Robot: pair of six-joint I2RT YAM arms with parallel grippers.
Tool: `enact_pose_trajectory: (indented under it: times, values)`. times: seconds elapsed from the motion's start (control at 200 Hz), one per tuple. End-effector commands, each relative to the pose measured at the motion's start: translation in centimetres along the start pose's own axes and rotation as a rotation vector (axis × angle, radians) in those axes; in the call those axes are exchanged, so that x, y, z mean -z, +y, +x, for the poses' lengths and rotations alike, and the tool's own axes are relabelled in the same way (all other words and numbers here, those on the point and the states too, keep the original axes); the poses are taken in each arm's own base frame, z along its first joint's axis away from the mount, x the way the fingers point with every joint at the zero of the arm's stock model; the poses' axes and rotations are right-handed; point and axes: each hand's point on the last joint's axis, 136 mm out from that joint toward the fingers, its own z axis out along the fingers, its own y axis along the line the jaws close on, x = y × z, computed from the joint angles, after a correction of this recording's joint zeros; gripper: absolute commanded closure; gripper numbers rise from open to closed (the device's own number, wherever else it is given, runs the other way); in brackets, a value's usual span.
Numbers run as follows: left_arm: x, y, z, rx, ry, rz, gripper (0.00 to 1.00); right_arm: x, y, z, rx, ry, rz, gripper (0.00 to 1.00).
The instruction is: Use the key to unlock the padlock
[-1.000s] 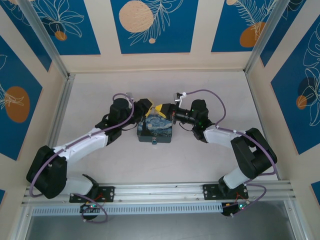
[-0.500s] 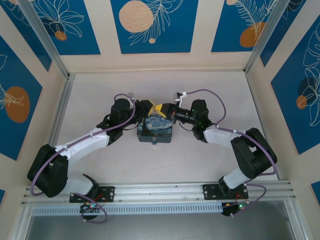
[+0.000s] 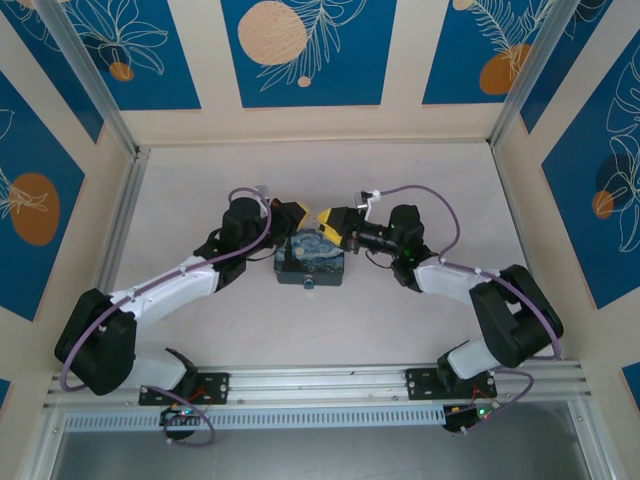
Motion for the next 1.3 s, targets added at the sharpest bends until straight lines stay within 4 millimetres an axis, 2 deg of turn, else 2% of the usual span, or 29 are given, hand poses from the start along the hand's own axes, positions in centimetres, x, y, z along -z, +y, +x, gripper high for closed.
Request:
enact_pose_trajectory:
  times: [0.0,0.095,0.18,0.355,0.55,0.855,1.295]
  values:
    - [0.8,-2.1,-0.1,-0.079,-0.014,0.036,1.00,2.2,0.0,-0.4,0.031,-0.047,0.033,0.46]
    - [1.0,-2.7,0.0,-0.139,-0.013,0.046,1.00,3.1,0.5,-1.0,0.043,-0.067,0.048,0.46]
    - [1.2,-3.2,0.0,-0.188,-0.013,0.055,1.00,3.1,1.4,-1.5,0.062,-0.069,0.048,0.48]
    - [1.5,-4.3,0.1,-0.250,-0.008,0.095,1.00,1.7,3.5,-2.6,0.092,-0.055,0.020,0.54]
    - [1.4,-5.0,0.3,-0.271,0.003,0.125,1.00,-0.4,4.5,-2.9,0.097,-0.033,-0.013,0.57]
    - [1.4,-5.3,0.1,-0.262,-0.018,0.138,1.00,-3.0,3.7,-1.9,0.071,0.008,-0.028,0.58]
    - [1.4,-5.1,-0.2,-0.258,-0.036,0.134,1.00,-3.4,2.7,-0.9,0.014,0.008,-0.095,0.65]
